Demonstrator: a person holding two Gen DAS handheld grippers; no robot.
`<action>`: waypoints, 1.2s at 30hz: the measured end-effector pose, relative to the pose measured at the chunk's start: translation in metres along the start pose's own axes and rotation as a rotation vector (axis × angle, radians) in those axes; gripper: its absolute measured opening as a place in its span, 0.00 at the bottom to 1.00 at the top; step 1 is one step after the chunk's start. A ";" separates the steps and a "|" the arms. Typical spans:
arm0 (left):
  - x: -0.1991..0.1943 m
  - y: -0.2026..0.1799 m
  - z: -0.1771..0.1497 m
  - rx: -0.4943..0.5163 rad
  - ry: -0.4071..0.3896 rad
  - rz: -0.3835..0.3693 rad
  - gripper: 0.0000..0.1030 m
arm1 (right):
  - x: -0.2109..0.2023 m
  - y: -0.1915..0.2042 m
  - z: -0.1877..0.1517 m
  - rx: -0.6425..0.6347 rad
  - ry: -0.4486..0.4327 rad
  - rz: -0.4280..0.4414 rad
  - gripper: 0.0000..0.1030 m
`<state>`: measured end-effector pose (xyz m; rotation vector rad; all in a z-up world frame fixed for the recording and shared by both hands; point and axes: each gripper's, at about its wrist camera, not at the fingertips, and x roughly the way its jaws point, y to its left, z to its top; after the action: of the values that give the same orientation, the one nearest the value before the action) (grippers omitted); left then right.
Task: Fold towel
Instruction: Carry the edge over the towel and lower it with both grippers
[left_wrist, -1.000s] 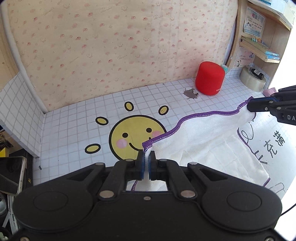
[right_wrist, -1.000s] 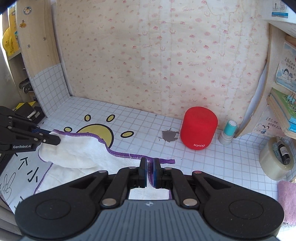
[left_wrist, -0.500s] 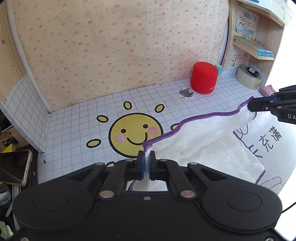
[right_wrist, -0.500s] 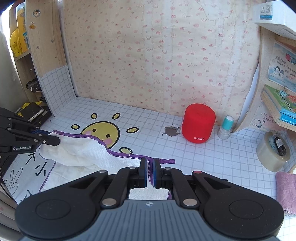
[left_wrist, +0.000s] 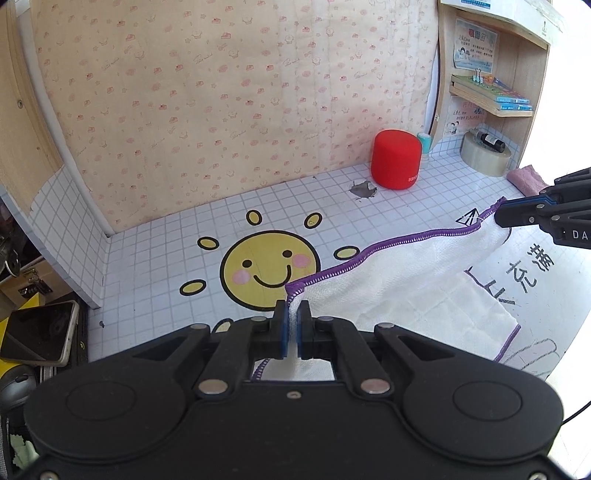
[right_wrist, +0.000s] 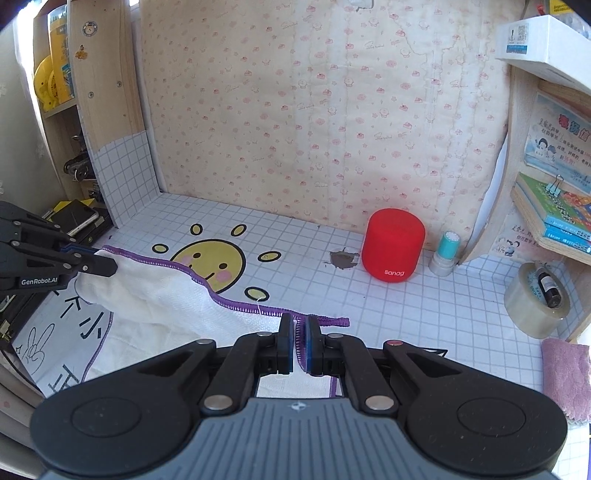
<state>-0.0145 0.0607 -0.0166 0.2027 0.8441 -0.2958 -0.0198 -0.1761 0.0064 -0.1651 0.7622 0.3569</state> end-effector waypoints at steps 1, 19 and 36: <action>0.000 -0.001 -0.002 0.000 0.003 -0.002 0.05 | 0.000 0.000 -0.003 0.001 0.006 0.000 0.05; 0.002 -0.030 -0.039 0.052 0.068 0.027 0.06 | 0.008 0.003 -0.044 -0.032 0.076 0.045 0.05; -0.001 -0.030 -0.066 0.022 0.126 0.040 0.09 | 0.009 0.004 -0.069 -0.063 0.140 0.056 0.07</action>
<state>-0.0721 0.0518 -0.0604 0.2606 0.9611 -0.2569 -0.0598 -0.1890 -0.0491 -0.2304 0.8951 0.4264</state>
